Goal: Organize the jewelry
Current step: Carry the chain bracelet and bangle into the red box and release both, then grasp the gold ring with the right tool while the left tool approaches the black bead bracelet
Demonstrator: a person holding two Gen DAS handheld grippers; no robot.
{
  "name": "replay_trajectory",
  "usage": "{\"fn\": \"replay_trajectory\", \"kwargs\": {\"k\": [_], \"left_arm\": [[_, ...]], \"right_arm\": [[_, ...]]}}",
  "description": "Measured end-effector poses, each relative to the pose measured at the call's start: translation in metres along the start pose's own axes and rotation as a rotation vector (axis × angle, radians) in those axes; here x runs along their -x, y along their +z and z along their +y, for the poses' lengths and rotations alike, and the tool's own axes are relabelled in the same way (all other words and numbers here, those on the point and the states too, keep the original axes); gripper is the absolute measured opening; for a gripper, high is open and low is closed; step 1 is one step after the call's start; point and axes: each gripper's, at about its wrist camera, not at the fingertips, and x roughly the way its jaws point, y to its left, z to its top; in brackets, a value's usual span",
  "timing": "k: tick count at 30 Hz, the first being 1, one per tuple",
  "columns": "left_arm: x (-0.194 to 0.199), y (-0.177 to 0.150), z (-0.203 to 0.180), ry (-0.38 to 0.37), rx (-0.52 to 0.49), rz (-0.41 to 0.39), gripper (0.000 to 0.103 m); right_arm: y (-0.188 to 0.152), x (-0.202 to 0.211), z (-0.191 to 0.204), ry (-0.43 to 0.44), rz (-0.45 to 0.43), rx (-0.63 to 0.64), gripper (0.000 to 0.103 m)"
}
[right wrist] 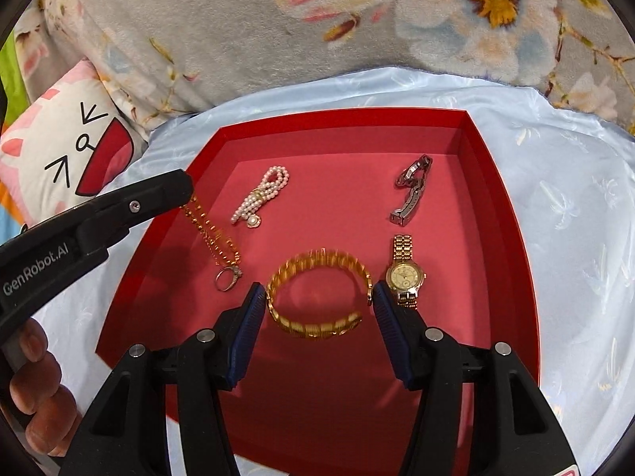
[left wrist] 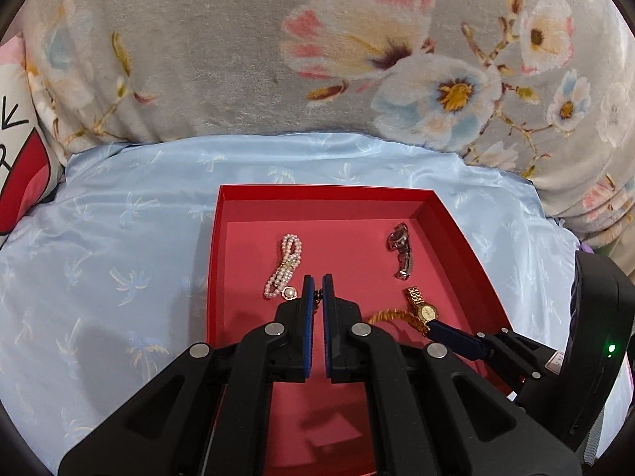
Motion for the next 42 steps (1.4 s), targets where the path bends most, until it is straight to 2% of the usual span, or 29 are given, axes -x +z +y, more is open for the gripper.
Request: {"fn": "replay_trajectory", "kwargs": {"k": [2, 5, 10, 14, 22, 25, 26, 28, 35, 42], "left_arm": [[0.002, 0.001, 0.004, 0.005, 0.015, -0.009, 0.005], [0.009, 0.000, 0.008, 0.021, 0.020, -0.023, 0.015], [0.034, -0.016, 0.012, 0.040, 0.019, -0.046, 0.017], [0.054, -0.040, 0.012, 0.052, 0.005, -0.041, 0.022], [0.086, -0.114, 0.006, 0.067, -0.008, 0.000, 0.028], [0.093, -0.137, 0.001, 0.061, -0.008, 0.016, 0.030], [0.094, -0.142, 0.000, 0.054, -0.004, 0.021, 0.034], [0.097, -0.151, -0.003, 0.038, 0.003, 0.030, 0.035], [0.100, -0.168, -0.014, 0.020, -0.001, 0.052, 0.037], [0.098, -0.174, -0.020, 0.045, -0.022, 0.055, 0.037]], "right_arm": [[0.000, 0.006, -0.003, 0.002, -0.015, -0.005, 0.056], [0.000, 0.022, -0.008, -0.001, -0.046, -0.015, 0.056], [-0.017, 0.060, -0.019, -0.001, -0.075, -0.037, 0.056], [-0.050, 0.092, -0.026, -0.033, -0.084, -0.042, 0.056], [-0.134, 0.143, -0.042, -0.094, -0.077, -0.093, 0.056], [-0.159, 0.150, -0.036, -0.119, -0.057, -0.071, 0.056], [-0.166, 0.150, -0.033, -0.112, -0.050, -0.063, 0.056], [-0.175, 0.150, -0.026, -0.100, -0.039, -0.042, 0.056], [-0.184, 0.136, -0.006, -0.098, -0.014, 0.027, 0.056], [-0.184, 0.129, -0.006, -0.100, 0.000, 0.019, 0.049]]}}
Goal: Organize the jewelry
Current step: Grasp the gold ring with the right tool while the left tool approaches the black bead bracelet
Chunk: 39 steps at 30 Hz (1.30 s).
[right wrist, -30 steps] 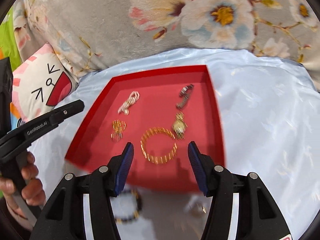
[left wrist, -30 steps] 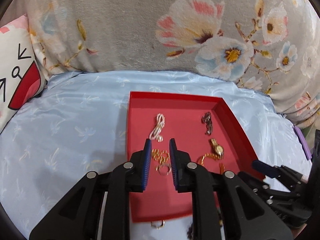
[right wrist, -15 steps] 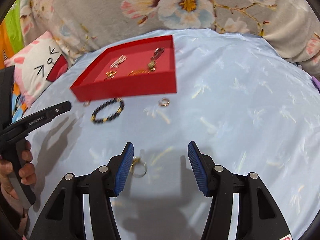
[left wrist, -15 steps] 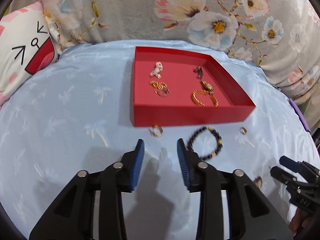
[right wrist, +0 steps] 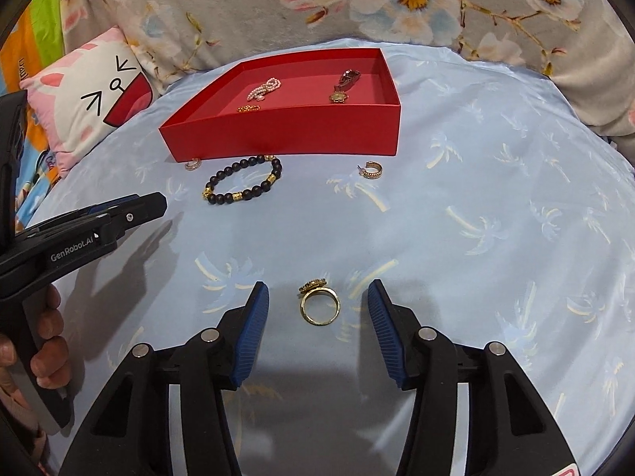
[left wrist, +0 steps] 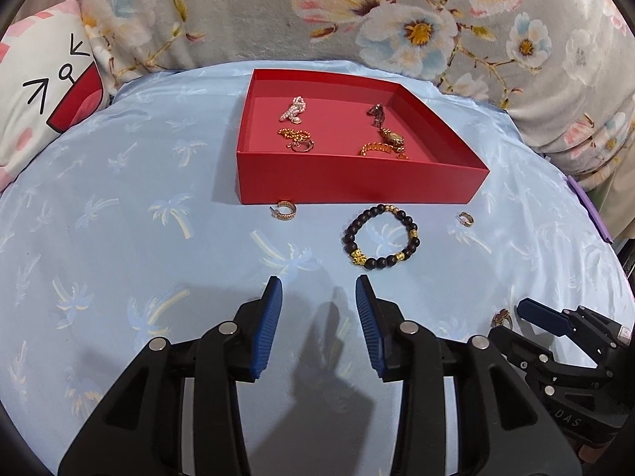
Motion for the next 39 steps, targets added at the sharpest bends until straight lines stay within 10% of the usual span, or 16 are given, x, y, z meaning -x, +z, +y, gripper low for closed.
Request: {"fn": "replay_trajectory", "kwargs": {"k": [14, 39], "left_arm": [[-0.001, -0.004, -0.009, 0.030, -0.028, -0.004, 0.049], [-0.053, 0.033, -0.045, 0.031, -0.080, 0.057, 0.057]], "right_arm": [[0.003, -0.006, -0.001, -0.030, 0.006, 0.000, 0.019], [0.001, 0.016, -0.032, 0.024, -0.034, -0.140, 0.018]]}}
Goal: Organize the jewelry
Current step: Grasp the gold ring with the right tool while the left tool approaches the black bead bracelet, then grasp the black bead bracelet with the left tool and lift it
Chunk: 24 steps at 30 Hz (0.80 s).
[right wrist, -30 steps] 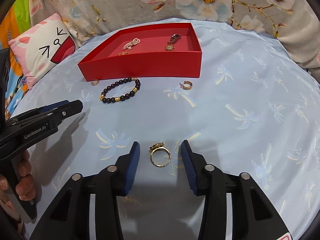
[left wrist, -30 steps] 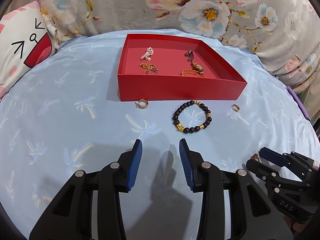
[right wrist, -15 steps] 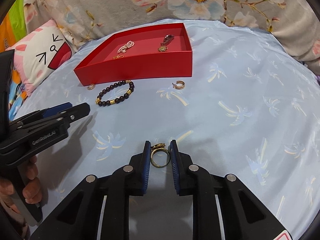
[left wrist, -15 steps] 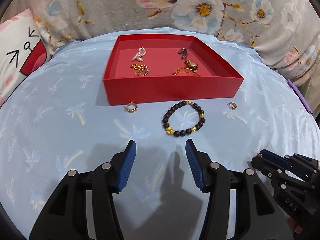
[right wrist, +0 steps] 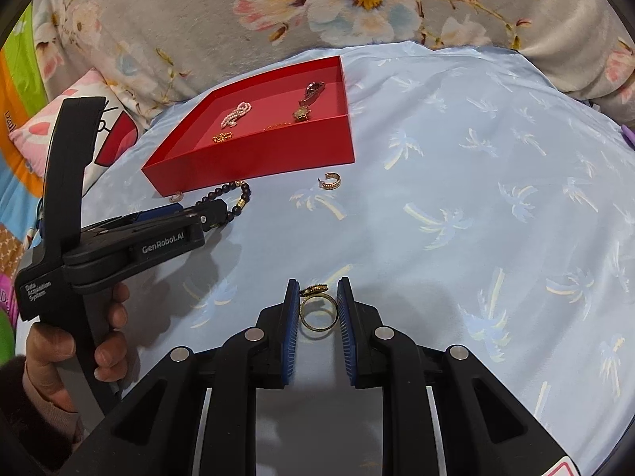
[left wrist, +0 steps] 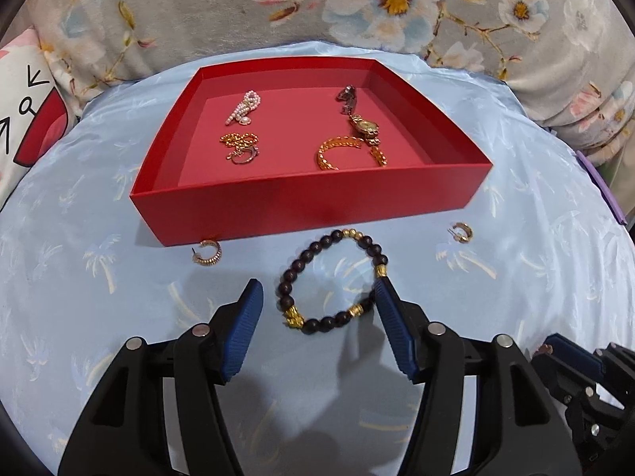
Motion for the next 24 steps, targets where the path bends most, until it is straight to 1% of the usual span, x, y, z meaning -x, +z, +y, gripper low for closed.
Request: {"fn": "replay_trajectory", "kwargs": {"k": [3, 6, 10, 11, 12, 13, 14, 15, 17, 20, 24], "left_arm": [[0.001, 0.004, 0.004, 0.016, 0.020, -0.017, 0.057], [-0.004, 0.008, 0.008, 0.032, 0.027, -0.009, 0.056], [-0.011, 0.011, 0.008, 0.039, 0.022, 0.013, 0.049], [-0.012, 0.011, 0.008, 0.033, 0.018, 0.014, 0.041], [-0.013, 0.012, 0.007, 0.047, 0.007, 0.017, 0.037], [-0.013, 0.012, 0.006, 0.050, 0.000, 0.018, 0.035], [-0.013, 0.012, 0.004, 0.047, -0.008, 0.018, 0.027], [-0.013, 0.012, 0.003, 0.049, -0.013, 0.018, 0.016], [-0.014, 0.012, 0.001, 0.039, -0.023, 0.020, 0.008], [-0.013, 0.011, 0.000, 0.022, -0.028, 0.021, 0.007], [-0.006, 0.011, -0.001, -0.019, -0.016, 0.025, 0.007]], "right_arm": [[0.000, 0.001, -0.002, 0.005, -0.003, -0.006, 0.018], [0.000, 0.002, -0.004, 0.014, -0.006, -0.015, 0.018], [-0.001, 0.000, -0.005, 0.025, -0.002, -0.022, 0.018], [-0.001, -0.002, -0.005, 0.026, 0.001, -0.022, 0.018], [-0.001, -0.003, -0.006, 0.027, 0.004, -0.023, 0.018], [-0.001, -0.003, -0.006, 0.029, 0.006, -0.023, 0.018], [-0.002, -0.003, -0.006, 0.029, 0.007, -0.024, 0.018], [-0.002, -0.004, -0.006, 0.030, 0.007, -0.024, 0.018], [-0.002, -0.004, -0.006, 0.030, 0.005, -0.025, 0.018], [-0.002, -0.005, -0.006, 0.029, 0.004, -0.025, 0.018], [-0.001, -0.004, -0.007, 0.025, 0.001, -0.021, 0.018]]}}
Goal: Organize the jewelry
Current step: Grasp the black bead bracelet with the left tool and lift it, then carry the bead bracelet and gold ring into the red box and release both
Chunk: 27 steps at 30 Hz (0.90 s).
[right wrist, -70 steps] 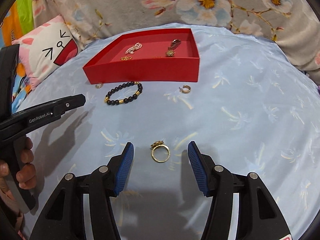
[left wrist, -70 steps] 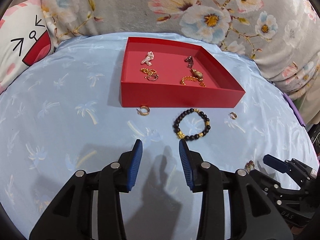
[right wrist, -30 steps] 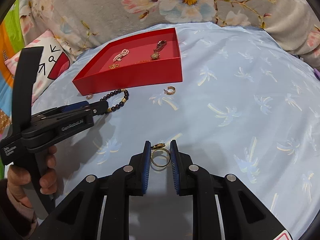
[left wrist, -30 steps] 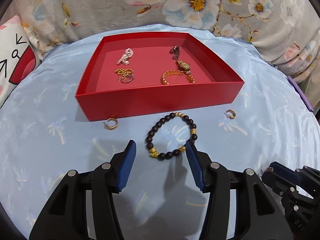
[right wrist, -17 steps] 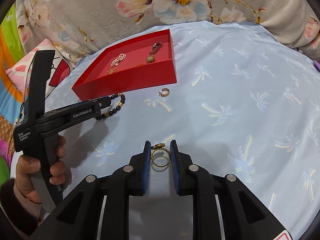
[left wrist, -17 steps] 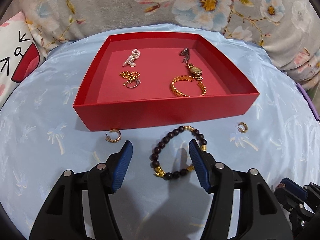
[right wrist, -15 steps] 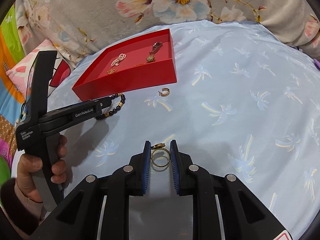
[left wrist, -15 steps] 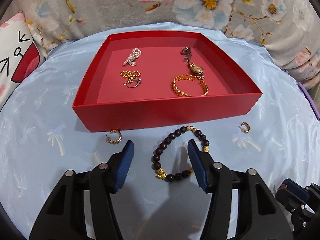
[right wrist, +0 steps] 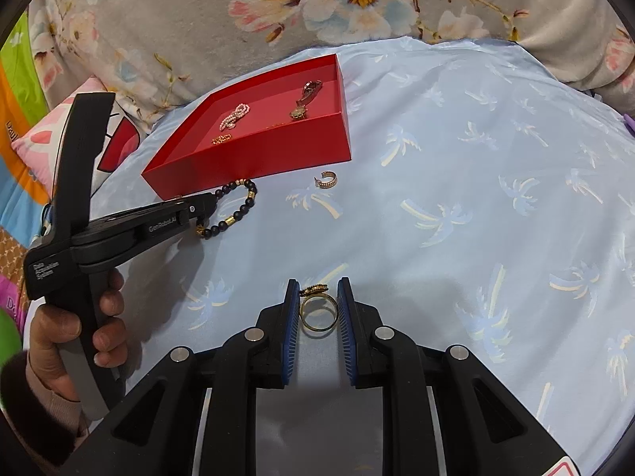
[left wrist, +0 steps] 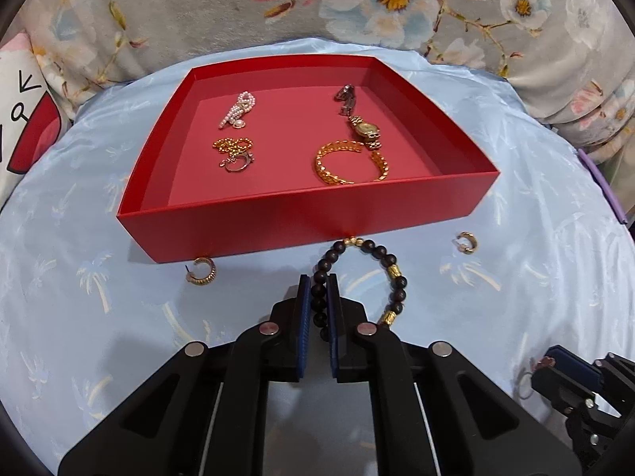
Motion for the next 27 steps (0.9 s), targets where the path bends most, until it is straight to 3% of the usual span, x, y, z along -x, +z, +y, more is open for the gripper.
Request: {"fn": "replay_trajectory", "kwargs": {"k": [7, 16, 27], "left_arm": [[0.039, 0.013, -0.007, -0.068, -0.004, -0.055, 0.007], [0.075, 0.042, -0.007, -0.097, -0.013, -0.130, 0.007], [0.071, 0.097, 0.015, -0.090, 0.030, -0.200, 0.007]], "right_arm": [[0.005, 0.009, 0.001, 0.002, -0.021, 0.002, 0.018], [0.024, 0.016, 0.005, 0.013, -0.050, 0.024, 0.018], [0.102, 0.006, 0.020, 0.039, -0.118, 0.095, 0.018]]}}
